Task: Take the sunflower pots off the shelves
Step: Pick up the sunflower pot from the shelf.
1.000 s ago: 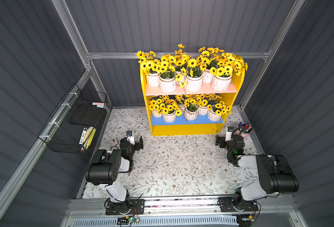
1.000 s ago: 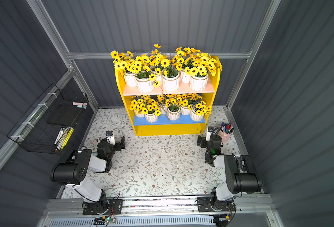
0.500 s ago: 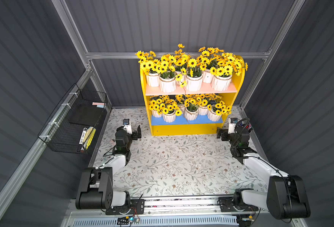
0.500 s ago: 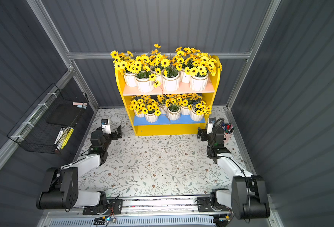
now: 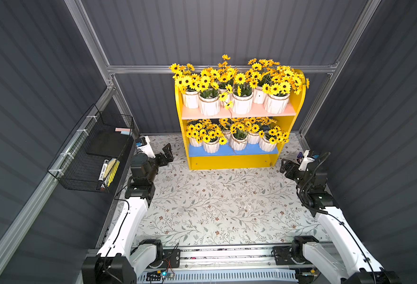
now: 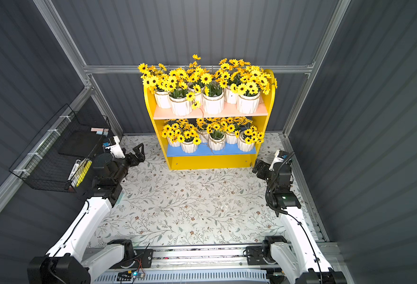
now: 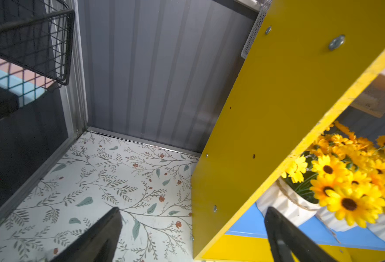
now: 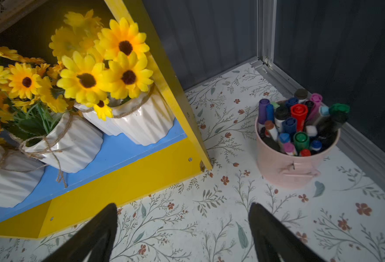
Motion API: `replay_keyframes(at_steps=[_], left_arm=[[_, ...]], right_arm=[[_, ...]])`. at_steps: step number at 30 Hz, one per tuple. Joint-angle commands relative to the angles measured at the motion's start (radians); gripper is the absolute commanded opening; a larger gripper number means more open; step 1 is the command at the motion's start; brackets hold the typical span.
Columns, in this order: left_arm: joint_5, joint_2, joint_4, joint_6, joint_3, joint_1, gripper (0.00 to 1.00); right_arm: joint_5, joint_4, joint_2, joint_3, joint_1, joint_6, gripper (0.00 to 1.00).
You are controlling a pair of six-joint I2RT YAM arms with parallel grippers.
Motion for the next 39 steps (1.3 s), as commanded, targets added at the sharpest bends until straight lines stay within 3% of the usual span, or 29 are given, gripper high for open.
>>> replay_keyframes(at_steps=[1, 4, 8, 10, 14, 23, 27, 39], left_arm=[[0.071, 0.005, -0.058, -0.079, 0.038, -0.002, 0.99], [0.176, 0.032, -0.047, -0.005, 0.097, -0.002, 0.99], [0.294, 0.069, -0.008, -0.030, 0.161, -0.015, 0.99], [0.321, 0.081, -0.009, -0.027, 0.193, -0.045, 0.99], [0.340, 0.086, -0.002, 0.003, 0.241, -0.145, 0.99], [0.553, 0.155, 0.205, -0.066, 0.233, -0.264, 1.00], [0.592, 0.178, 0.249, -0.033, 0.220, -0.317, 0.99], [0.627, 0.158, 0.253, 0.040, 0.161, -0.319, 0.99]], right_arm=[[-0.094, -0.155, -0.010, 0.134, 0.004, -0.010, 0.85], [-0.108, -0.244, -0.017, 0.226, 0.043, -0.069, 0.83], [0.002, -0.306, -0.025, 0.346, 0.166, -0.165, 0.98], [0.039, -0.333, -0.026, 0.400, 0.198, -0.190, 0.99], [0.036, -0.321, -0.018, 0.480, 0.223, -0.229, 0.99], [0.052, -0.225, 0.146, 0.698, 0.232, -0.293, 0.99], [0.040, -0.220, 0.259, 0.825, 0.231, -0.329, 0.99], [0.041, -0.248, 0.509, 1.084, 0.230, -0.391, 0.99]])
